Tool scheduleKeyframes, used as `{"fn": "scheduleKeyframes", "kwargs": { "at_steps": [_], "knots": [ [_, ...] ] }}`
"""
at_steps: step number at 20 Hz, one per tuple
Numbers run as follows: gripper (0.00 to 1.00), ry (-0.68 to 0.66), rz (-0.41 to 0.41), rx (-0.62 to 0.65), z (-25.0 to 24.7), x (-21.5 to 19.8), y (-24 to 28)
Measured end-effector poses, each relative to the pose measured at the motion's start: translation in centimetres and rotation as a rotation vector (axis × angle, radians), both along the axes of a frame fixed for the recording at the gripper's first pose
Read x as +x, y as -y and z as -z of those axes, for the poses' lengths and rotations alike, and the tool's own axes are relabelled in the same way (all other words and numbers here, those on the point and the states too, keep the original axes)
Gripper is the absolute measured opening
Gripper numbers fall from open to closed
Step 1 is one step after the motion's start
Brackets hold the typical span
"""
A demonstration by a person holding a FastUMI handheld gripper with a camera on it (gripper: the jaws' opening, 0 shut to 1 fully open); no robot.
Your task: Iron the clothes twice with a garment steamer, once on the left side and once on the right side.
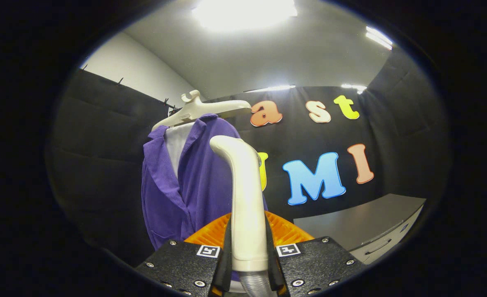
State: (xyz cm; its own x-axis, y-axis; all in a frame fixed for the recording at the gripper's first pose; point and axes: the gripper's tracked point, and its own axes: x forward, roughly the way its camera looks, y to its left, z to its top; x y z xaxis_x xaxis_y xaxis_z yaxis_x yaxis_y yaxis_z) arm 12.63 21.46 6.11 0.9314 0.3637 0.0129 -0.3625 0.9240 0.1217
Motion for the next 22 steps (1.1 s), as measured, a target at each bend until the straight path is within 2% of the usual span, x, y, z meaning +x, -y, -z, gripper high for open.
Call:
{"fn": "scheduleKeyframes", "kwargs": {
  "at_steps": [8,14,22],
  "knots": [
    [0.35,0.066,0.1,-0.11,2.0,0.1,-1.9],
    [0.35,0.051,0.081,-0.197,6.5,-2.5,-2.2],
    [0.35,-0.032,0.025,-0.272,12.9,-5.8,-3.1]
  ]
}}
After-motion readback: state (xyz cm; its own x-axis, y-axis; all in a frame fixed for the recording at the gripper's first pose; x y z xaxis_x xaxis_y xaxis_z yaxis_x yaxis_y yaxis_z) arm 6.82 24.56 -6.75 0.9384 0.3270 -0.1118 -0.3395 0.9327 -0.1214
